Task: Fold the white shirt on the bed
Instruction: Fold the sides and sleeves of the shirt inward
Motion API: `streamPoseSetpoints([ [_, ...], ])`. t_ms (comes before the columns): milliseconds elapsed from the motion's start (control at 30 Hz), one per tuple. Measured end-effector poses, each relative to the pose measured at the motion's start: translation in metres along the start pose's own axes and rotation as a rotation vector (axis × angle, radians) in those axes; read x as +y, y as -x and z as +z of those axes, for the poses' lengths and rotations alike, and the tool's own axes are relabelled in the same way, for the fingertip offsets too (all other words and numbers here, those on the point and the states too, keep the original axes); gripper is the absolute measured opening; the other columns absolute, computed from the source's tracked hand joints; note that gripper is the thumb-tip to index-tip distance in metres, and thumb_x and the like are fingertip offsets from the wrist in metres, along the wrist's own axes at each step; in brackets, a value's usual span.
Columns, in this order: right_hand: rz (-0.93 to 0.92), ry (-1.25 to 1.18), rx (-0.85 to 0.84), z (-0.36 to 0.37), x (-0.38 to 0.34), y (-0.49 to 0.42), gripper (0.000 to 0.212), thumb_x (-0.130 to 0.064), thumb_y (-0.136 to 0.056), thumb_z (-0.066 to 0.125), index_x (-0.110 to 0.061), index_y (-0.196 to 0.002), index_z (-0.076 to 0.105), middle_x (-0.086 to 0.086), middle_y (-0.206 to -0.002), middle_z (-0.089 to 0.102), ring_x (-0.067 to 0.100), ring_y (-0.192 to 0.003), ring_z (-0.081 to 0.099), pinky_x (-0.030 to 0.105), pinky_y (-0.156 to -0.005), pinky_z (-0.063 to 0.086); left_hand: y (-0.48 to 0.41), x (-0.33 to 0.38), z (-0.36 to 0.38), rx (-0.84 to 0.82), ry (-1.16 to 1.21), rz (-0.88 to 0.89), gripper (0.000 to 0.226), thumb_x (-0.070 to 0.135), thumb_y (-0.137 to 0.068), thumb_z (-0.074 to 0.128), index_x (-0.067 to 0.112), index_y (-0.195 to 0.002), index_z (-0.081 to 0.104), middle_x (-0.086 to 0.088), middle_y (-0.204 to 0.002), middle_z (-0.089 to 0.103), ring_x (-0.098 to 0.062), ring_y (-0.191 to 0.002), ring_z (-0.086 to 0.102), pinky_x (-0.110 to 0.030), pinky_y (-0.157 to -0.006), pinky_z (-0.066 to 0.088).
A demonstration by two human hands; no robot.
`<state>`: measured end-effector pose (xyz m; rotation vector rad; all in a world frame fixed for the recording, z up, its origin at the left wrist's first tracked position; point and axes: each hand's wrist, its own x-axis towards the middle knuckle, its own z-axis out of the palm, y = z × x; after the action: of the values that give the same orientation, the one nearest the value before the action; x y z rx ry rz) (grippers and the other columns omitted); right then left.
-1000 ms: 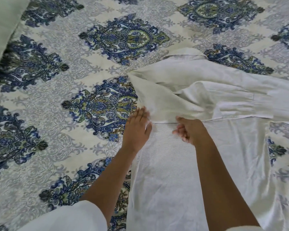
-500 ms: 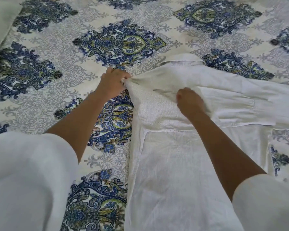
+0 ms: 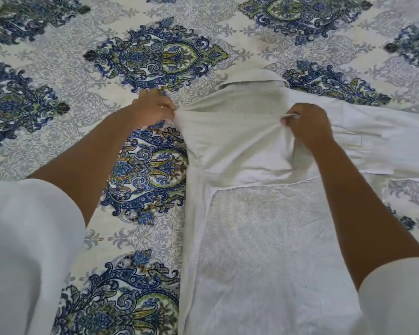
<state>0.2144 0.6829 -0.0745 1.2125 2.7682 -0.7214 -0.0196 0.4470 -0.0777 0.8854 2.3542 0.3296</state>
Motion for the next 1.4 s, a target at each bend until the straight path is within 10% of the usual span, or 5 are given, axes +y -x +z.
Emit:
streamPoseSetpoints([
  [667, -0.324, 0.004, 0.007, 0.089, -0.060, 0.090, 0.030, -0.024, -0.092, 0.049, -0.019, -0.119, 0.060, 0.001, -0.120, 0.060, 0.025, -0.112, 0.049, 0.036, -0.088, 0.033, -0.022, 0.069, 0.044, 0.226, -0.279, 0.299, 0.025, 0.023, -0.091, 0.046, 0.020, -0.110, 0.062, -0.010, -0.111, 0.062, -0.026, -0.110, 0.047, -0.041, -0.098, 0.027],
  [867, -0.134, -0.116, 0.029, 0.080, -0.075, 0.053, 0.032, -0.020, -0.097, 0.040, -0.014, -0.125, 0.054, 0.007, -0.126, 0.053, 0.026, -0.115, 0.045, 0.036, -0.094, 0.038, -0.015, 0.041, 0.052, 0.572, 0.169, 0.021, 0.035, 0.018, -0.093, 0.050, 0.016, -0.128, 0.052, -0.009, -0.130, 0.047, -0.025, -0.119, 0.042, -0.037, -0.100, 0.036],
  [1067, -0.124, -0.194, -0.163, 0.078, -0.092, 0.005, 0.042, -0.014, -0.093, 0.049, -0.017, -0.135, 0.044, 0.004, -0.139, 0.046, 0.022, -0.124, 0.047, 0.034, -0.100, 0.039, -0.007, 0.029, 0.056, 0.105, 1.045, -0.239, 0.013, 0.004, -0.091, 0.055, 0.006, -0.103, 0.054, -0.006, -0.086, 0.059, -0.014, -0.072, 0.057, -0.034, -0.080, 0.050],
  [1200, -0.054, -0.114, -0.159, 0.075, -0.098, -0.013, 0.026, -0.017, -0.091, 0.052, -0.014, -0.116, 0.060, 0.004, -0.123, 0.059, 0.022, -0.111, 0.055, 0.029, -0.084, 0.042, -0.021, 0.033, 0.053, 0.167, 1.041, -0.308, 0.022, 0.002, -0.089, 0.057, 0.013, -0.071, 0.049, -0.004, -0.070, 0.054, -0.016, -0.062, 0.054, -0.021, -0.051, 0.048],
  [1400, -0.081, 0.157, -0.006, 0.074, -0.089, -0.019, 0.021, -0.020, -0.094, 0.048, -0.021, -0.106, 0.064, 0.002, -0.110, 0.063, 0.024, -0.115, 0.042, 0.037, -0.093, 0.030, -0.041, 0.019, 0.058, 0.247, 0.729, -0.363, 0.027, 0.000, -0.088, 0.053, 0.012, -0.064, 0.050, -0.016, -0.077, 0.053, -0.026, -0.081, 0.054, -0.051, -0.088, 0.052],
])
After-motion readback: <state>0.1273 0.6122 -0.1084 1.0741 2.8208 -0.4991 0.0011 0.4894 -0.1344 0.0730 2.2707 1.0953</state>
